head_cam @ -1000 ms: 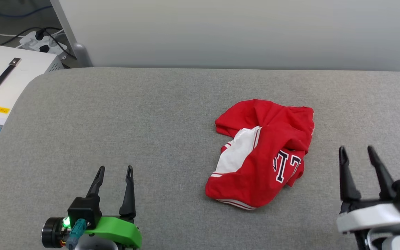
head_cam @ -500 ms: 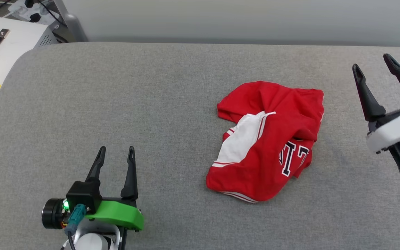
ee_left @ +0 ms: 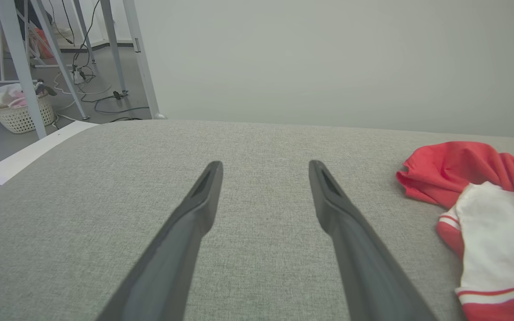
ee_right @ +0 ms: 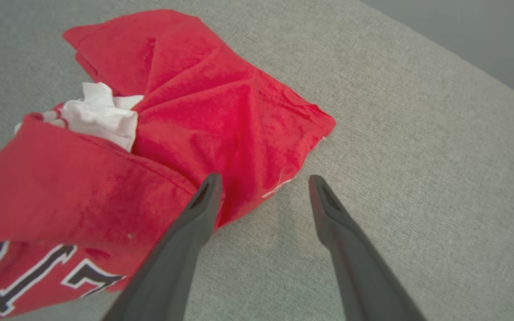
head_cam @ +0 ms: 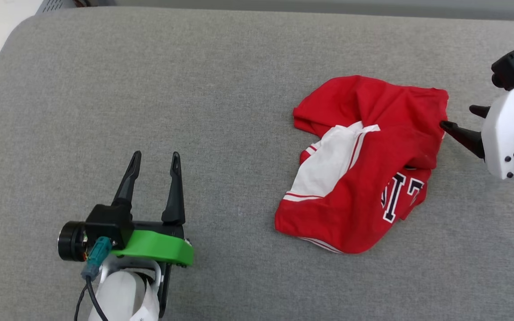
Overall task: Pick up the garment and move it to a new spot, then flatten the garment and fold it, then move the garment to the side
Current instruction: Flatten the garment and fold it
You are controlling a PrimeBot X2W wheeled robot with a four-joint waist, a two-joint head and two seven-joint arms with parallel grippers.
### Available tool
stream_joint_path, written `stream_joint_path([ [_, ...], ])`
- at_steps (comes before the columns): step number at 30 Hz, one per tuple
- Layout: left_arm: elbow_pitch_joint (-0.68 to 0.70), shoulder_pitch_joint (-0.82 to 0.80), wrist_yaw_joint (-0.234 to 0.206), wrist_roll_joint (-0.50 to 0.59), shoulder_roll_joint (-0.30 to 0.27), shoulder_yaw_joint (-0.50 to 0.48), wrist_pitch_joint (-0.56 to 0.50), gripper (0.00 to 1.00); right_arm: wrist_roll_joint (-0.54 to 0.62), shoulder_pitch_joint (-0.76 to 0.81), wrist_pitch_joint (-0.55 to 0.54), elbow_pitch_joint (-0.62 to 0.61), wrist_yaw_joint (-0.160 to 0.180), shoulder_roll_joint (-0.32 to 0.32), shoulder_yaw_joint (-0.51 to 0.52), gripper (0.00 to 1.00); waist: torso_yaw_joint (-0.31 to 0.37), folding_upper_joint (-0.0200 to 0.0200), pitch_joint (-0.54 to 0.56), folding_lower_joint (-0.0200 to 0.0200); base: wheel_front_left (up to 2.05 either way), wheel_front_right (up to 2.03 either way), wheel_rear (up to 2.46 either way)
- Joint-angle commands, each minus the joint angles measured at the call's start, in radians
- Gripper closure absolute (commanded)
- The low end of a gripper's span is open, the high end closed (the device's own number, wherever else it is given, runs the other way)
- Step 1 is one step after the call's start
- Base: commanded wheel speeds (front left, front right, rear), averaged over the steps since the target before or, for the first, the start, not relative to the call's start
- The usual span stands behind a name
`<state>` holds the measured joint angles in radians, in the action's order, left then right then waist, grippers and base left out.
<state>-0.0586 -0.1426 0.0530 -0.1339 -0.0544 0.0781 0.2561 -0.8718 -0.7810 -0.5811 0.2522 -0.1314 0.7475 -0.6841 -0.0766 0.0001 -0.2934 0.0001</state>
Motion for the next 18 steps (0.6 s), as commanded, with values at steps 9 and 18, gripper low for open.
stream_joint_path([
  [9, 0.025, -0.064, -0.022, -0.03, 0.004, 0.031, 0.006, 0.0, -0.045, -0.169, -0.051, 0.136, 0.001, -0.06, -0.145, 0.0, -0.064, -0.0001, -0.13, -0.0001, 0.0, 0.0, 0.0],
  [18, 0.019, -0.088, -0.036, -0.047, 0.004, 0.048, 0.006, 0.0, -0.101, -0.138, -0.065, 0.227, 0.001, -0.084, -0.37, 0.0, -0.085, -0.0001, -0.15, -0.0001, 0.0, 0.0, 0.0],
])
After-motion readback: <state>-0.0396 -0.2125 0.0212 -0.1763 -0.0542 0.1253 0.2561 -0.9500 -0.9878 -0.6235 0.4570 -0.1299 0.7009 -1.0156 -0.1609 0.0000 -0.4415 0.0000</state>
